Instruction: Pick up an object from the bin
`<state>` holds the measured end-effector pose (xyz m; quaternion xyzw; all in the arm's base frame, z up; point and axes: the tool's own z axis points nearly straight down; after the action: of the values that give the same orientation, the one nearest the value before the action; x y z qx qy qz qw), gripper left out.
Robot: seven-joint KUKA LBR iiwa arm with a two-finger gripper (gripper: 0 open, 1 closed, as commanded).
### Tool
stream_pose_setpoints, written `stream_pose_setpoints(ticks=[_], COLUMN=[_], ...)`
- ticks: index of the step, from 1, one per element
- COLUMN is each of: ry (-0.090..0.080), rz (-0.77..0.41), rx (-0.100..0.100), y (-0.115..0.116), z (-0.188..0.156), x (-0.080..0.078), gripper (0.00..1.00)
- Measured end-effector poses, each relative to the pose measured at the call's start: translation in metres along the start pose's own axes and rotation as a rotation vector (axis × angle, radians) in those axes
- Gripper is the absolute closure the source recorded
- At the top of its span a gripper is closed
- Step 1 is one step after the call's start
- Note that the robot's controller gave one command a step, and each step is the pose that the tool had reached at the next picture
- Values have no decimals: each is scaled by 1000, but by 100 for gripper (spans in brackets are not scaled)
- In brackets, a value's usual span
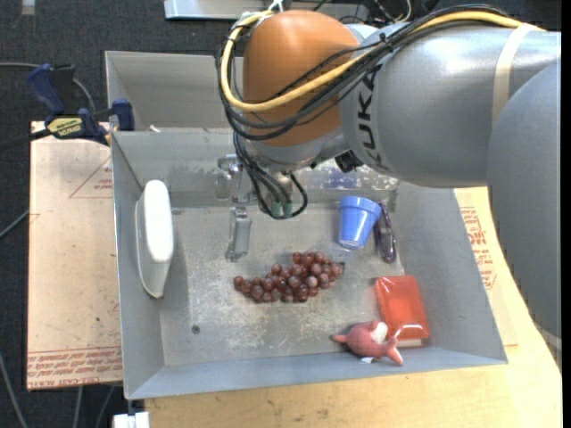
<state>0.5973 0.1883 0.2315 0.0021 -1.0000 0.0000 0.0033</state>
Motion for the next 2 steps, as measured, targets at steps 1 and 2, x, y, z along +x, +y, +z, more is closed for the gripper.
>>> stream_pose_setpoints(ticks=[1, 2], ry=[-8, -9], rz=[3, -63], rx=[-1, -4], y=[-1, -18], z=[-5, 2], x=[-1, 8], gripper=[0, 0])
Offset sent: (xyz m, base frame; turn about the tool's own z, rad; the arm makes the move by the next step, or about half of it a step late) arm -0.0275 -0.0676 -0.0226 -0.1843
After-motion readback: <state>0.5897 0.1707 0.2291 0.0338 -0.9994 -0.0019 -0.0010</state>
